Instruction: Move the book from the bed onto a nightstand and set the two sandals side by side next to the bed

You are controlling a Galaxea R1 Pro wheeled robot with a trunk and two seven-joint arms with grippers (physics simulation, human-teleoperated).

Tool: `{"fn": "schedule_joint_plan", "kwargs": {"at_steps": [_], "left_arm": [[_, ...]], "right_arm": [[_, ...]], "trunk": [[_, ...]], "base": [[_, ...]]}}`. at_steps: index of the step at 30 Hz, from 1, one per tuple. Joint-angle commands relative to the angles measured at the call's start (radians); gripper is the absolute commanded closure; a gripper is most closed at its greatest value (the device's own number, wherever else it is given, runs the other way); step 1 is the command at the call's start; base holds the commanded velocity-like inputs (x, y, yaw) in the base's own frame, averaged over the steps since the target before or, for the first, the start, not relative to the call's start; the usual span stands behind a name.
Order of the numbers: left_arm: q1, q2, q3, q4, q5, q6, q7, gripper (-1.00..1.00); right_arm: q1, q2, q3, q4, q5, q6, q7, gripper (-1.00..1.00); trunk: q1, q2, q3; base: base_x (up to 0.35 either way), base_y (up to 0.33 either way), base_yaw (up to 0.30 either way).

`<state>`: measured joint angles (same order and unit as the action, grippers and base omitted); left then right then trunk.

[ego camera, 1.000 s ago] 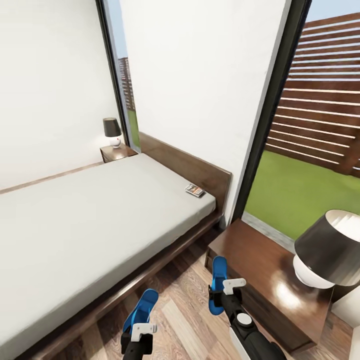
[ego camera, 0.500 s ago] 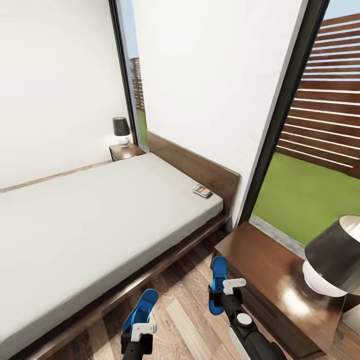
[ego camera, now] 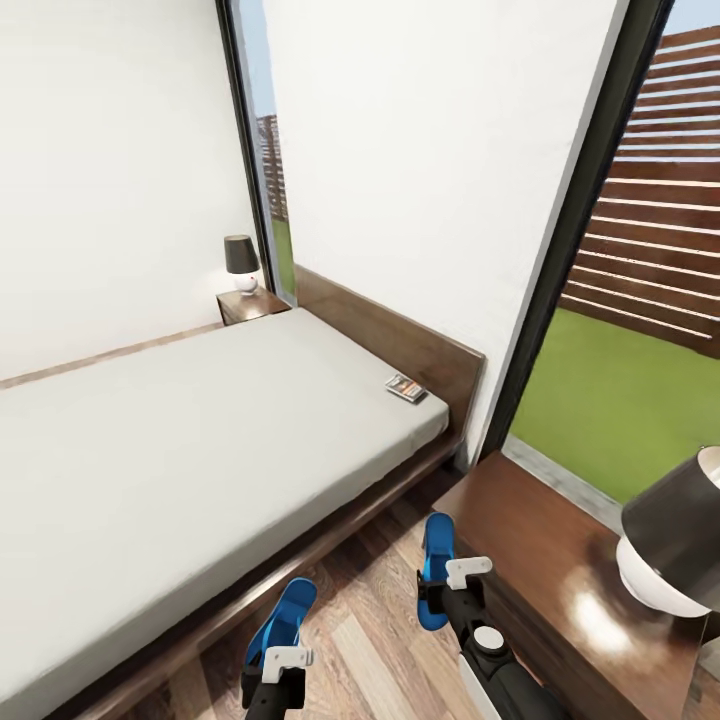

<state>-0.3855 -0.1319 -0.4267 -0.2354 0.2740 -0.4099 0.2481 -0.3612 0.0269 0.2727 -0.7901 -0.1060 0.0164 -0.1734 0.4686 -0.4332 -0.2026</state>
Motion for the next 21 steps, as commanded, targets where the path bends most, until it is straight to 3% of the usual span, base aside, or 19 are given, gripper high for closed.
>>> {"fn": "schedule_joint_plan", "kwargs": {"at_steps": [1, 14, 21], "left_arm": [[-0.001, 0.0, -0.009, 0.001, 0.007, -0.003, 0.007, 1.0], [-0.001, -0.001, -0.011, 0.002, 0.008, -0.003, 0.005, 1.0], [-0.001, -0.002, -0.012, 0.002, 0.008, -0.001, 0.005, 1.0]], "right_arm": [[-0.001, -0.001, 0.005, -0.001, -0.01, 0.002, -0.008, 1.0], [-0.001, -0.001, 0.005, 0.0, -0.011, 0.007, -0.008, 1.0], [-0.001, -0.001, 0.005, 0.0, -0.011, 0.007, -0.008, 1.0]], "trunk": [[0.001, -0.002, -0.002], [0.001, -0.002, -0.002], [0.001, -0.002, -0.002]], "base": [[0.04, 0.0, 0.0], [0.005, 0.0, 0.0], [-0.159, 0.0, 0.0]]}}
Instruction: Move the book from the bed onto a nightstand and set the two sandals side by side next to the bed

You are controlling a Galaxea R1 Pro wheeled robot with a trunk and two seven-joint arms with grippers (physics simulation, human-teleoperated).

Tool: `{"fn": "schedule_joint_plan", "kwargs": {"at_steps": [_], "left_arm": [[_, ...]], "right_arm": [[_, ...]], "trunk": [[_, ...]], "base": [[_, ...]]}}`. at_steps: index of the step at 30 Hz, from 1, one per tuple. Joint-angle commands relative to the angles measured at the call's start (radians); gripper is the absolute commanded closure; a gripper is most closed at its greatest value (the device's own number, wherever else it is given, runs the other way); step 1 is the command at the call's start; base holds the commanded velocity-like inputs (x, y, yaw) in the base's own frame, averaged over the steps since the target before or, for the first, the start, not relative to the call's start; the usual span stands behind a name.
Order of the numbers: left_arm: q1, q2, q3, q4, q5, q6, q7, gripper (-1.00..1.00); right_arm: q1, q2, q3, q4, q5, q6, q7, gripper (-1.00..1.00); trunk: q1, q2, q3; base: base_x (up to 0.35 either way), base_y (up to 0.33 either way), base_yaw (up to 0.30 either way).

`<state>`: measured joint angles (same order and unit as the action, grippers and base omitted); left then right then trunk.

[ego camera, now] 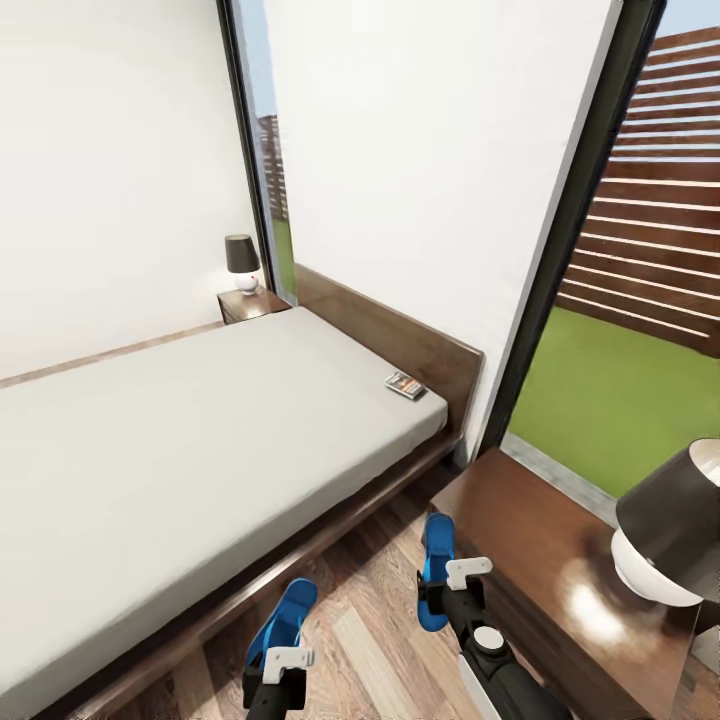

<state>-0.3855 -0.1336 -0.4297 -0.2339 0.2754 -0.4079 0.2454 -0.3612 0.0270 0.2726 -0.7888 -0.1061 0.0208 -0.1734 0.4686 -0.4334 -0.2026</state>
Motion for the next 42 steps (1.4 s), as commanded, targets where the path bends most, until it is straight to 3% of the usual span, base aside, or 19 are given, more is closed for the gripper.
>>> {"fn": "schedule_joint_plan", "kwargs": {"at_steps": [1, 5, 7, 8, 11, 23, 25, 29, 39, 42], "left_arm": [[-0.001, 0.0, -0.009, 0.001, 0.007, -0.003, 0.008, 1.0], [-0.002, 0.0, -0.015, 0.006, 0.011, 0.018, 0.008, 1.0], [-0.002, 0.0, -0.016, 0.011, 0.011, 0.14, 0.007, 1.0], [-0.006, 0.003, -0.011, 0.007, 0.02, 0.239, 0.006, 1.0], [-0.008, 0.004, -0.008, 0.006, 0.022, 0.254, 0.005, 1.0], [-0.009, 0.006, 0.013, 0.0, 0.022, 0.25, -0.023, 1.0], [-0.009, 0.005, 0.047, -0.001, 0.036, 0.251, -0.023, 1.0], [-0.009, 0.006, 0.082, -0.001, 0.053, 0.251, -0.024, 1.0], [-0.009, 0.004, 0.088, -0.012, 0.056, 0.26, -0.024, 1.0], [-0.009, 0.004, 0.088, -0.038, 0.056, 0.297, -0.021, 1.0]], "right_arm": [[-0.001, -0.001, 0.005, -0.001, -0.01, 0.002, -0.008, 1.0], [-0.001, 0.002, 0.003, 0.029, -0.01, 0.006, -0.008, 1.0], [-0.001, 0.004, 0.0, 0.149, -0.009, 0.018, -0.009, 1.0], [-0.007, 0.006, 0.0, 0.346, -0.011, 0.015, -0.006, 1.0], [-0.01, 0.007, 0.0, 0.402, -0.014, 0.009, -0.002, 1.0], [-0.012, 0.01, 0.0, 0.425, -0.017, 0.005, -0.003, 1.0], [-0.012, 0.01, 0.0, 0.424, -0.017, 0.005, -0.003, 1.0], [-0.012, 0.01, 0.0, 0.422, -0.017, 0.004, -0.003, 1.0], [-0.012, 0.01, 0.0, 0.421, -0.017, 0.005, -0.004, 1.0], [-0.012, 0.01, 0.0, 0.421, -0.017, 0.006, -0.005, 1.0]], "trunk": [[0.001, -0.002, -0.002], [0.001, -0.002, -0.002], [0.001, -0.002, -0.002], [0.001, -0.002, -0.002], [0.001, -0.002, -0.002], [0.001, -0.002, -0.002], [0.001, -0.002, -0.002], [0.001, -0.002, -0.002], [0.001, -0.002, -0.002], [0.001, -0.002, -0.002]], "base": [[-0.013, 0.0, 0.0], [-0.003, 0.0, 0.0], [0.0, 0.0, 0.0], [0.0, 0.0, 0.0], [0.0, 0.0, 0.0], [0.0, 0.0, 0.0], [0.0, 0.0, 0.0], [0.0, 0.0, 0.0], [0.0, 0.0, 0.0], [0.0, 0.0, 0.0]]}}
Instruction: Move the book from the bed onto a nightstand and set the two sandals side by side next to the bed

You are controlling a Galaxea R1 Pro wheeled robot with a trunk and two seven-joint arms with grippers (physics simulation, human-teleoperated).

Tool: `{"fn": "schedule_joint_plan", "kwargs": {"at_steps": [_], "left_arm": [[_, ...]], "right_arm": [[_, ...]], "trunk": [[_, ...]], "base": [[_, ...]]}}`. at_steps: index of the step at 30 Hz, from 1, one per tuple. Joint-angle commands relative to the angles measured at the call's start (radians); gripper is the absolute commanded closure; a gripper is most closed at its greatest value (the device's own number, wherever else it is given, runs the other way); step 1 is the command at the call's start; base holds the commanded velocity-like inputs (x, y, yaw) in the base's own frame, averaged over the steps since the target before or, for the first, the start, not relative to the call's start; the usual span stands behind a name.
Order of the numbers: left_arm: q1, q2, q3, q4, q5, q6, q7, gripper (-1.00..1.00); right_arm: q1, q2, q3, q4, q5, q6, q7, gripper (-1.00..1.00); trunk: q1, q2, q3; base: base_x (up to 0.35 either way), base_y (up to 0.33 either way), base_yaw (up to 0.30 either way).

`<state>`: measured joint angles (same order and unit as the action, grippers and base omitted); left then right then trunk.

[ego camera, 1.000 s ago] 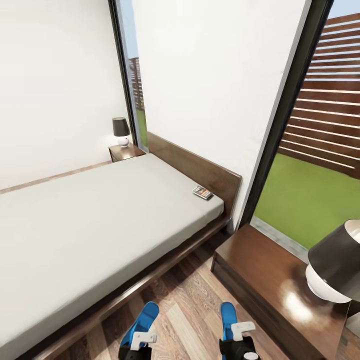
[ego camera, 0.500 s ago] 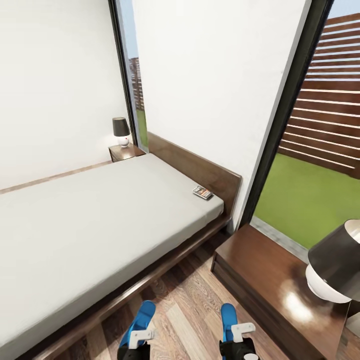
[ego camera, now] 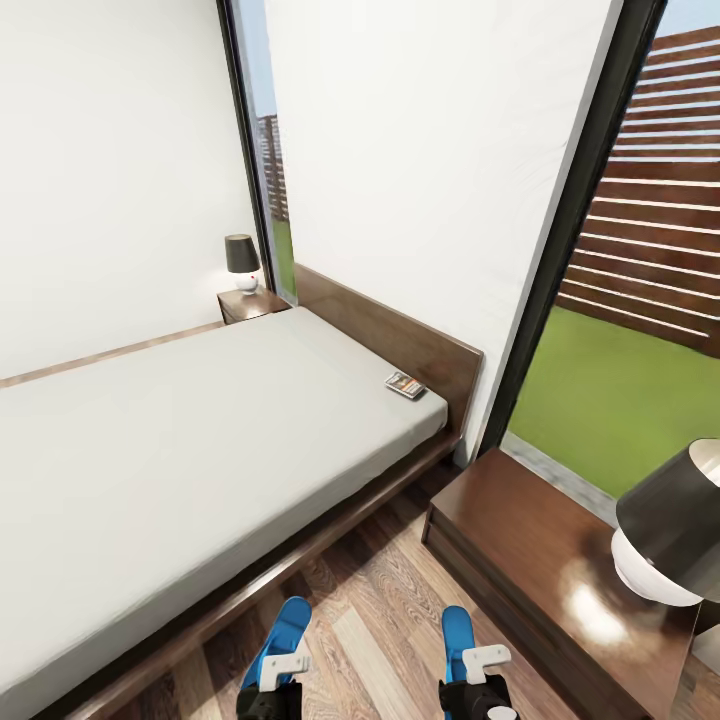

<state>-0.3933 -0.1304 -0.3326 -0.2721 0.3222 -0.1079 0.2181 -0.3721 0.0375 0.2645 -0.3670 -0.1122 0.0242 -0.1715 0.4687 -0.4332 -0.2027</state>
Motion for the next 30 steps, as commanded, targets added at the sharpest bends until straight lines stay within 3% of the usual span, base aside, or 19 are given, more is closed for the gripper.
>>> {"fn": "schedule_joint_plan", "kwargs": {"at_steps": [1, 13, 18, 21, 25, 30], "left_arm": [[-0.001, 0.0, -0.009, -0.002, 0.009, 0.007, 0.007, 1.0], [-0.001, 0.002, -0.009, -0.047, 0.011, 0.132, 0.006, 1.0], [-0.001, 0.001, -0.009, -0.05, 0.01, 0.139, 0.006, 1.0], [-0.001, 0.001, -0.009, -0.05, 0.01, 0.14, 0.004, 1.0], [-0.001, 0.002, -0.01, -0.05, 0.009, 0.14, 0.002, 1.0], [-0.001, 0.003, -0.011, -0.05, 0.009, 0.14, 0.001, 1.0]], "right_arm": [[-0.001, -0.001, 0.009, -0.001, -0.011, 0.003, -0.007, 1.0], [-0.001, 0.001, 0.007, -0.003, -0.01, 0.018, -0.011, 1.0], [-0.001, 0.0, 0.007, -0.003, -0.011, 0.02, 0.005, 1.0], [-0.001, -0.002, 0.008, -0.002, -0.009, 0.023, 0.082, 1.0], [-0.001, -0.007, 0.006, -0.002, -0.009, 0.065, 0.283, 1.0], [-0.001, -0.008, 0.006, -0.003, -0.008, 0.087, 0.348, 1.0]], "trunk": [[0.0, -0.002, -0.002], [0.0, -0.002, -0.004], [0.0, -0.002, -0.007], [0.0, -0.002, -0.008], [0.0, -0.002, -0.009], [0.0, -0.002, -0.009]], "base": [[0.0, 0.0, 0.0], [0.0, 0.0, 0.077], [0.0, 0.0, 0.237], [0.0, 0.0, 0.239], [0.0, 0.0, 0.105], [0.0, 0.0, 0.022]]}}
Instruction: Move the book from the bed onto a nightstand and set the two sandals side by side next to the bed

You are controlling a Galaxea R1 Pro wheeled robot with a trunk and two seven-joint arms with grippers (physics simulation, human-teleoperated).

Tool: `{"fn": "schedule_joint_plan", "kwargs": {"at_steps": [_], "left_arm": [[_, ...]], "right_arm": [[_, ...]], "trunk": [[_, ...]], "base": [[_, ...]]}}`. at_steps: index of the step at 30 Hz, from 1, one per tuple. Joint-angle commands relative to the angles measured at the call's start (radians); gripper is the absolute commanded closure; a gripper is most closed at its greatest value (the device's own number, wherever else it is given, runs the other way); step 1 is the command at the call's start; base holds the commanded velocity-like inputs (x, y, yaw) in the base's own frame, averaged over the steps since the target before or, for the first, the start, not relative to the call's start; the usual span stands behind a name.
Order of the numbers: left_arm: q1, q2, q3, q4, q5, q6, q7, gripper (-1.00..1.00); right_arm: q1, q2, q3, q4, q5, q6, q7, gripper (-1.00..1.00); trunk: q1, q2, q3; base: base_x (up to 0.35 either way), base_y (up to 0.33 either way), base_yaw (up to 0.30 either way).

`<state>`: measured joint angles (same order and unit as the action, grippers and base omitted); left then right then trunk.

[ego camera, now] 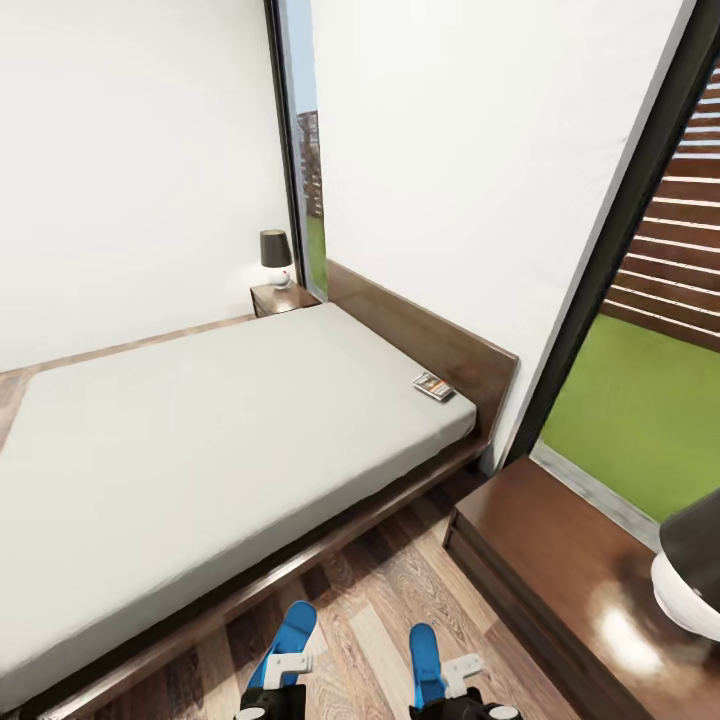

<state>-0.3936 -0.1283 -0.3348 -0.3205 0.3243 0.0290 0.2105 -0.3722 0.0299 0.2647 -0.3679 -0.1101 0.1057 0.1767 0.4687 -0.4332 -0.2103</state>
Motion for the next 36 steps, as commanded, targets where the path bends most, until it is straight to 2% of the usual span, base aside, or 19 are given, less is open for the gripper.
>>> {"fn": "schedule_joint_plan", "kwargs": {"at_steps": [1, 7, 9, 28, 33, 34, 36], "left_arm": [[-0.001, 0.001, -0.009, -0.002, 0.007, 0.003, 0.009, 1.0], [-0.001, 0.0, -0.009, -0.002, 0.007, 0.004, 0.01, 1.0], [-0.001, 0.0, -0.009, -0.002, 0.007, 0.005, 0.01, 1.0], [-0.001, 0.0, -0.007, -0.003, 0.01, 0.026, 0.011, 1.0], [-0.001, 0.001, -0.007, -0.003, 0.03, 0.026, 0.013, 1.0], [-0.001, 0.004, -0.006, -0.003, 0.059, 0.026, 0.015, 1.0], [-0.001, 0.009, -0.006, -0.003, 0.066, 0.026, 0.017, 1.0]], "right_arm": [[-0.001, -0.001, 0.005, -0.002, -0.01, 0.007, -0.001, 1.0], [-0.001, 0.001, 0.004, -0.002, -0.011, 0.009, -0.176, 1.0], [-0.001, 0.002, 0.004, -0.002, -0.011, 0.009, -0.192, 1.0], [-0.001, 0.002, 0.004, -0.002, -0.011, 0.008, -0.215, 1.0], [-0.001, 0.002, 0.002, -0.003, -0.012, 0.002, -0.218, 1.0], [-0.001, 0.002, -0.021, -0.003, -0.013, 0.004, -0.238, 1.0], [-0.001, 0.002, -0.028, -0.003, -0.013, 0.006, -0.241, 1.0]], "trunk": [[0.0, -0.002, -0.002], [0.0, -0.002, -0.004], [0.0, -0.002, -0.005], [0.0, -0.002, -0.014], [0.0, -0.002, -0.016], [0.0, -0.002, -0.016], [0.0, -0.002, -0.017]], "base": [[0.0, 0.0, 0.051], [0.0, 0.0, 0.208], [0.0, 0.0, 0.247], [0.0, 0.0, 0.254], [0.0, 0.0, 0.255], [0.0, 0.0, 0.255], [0.0, 0.0, 0.255]]}}
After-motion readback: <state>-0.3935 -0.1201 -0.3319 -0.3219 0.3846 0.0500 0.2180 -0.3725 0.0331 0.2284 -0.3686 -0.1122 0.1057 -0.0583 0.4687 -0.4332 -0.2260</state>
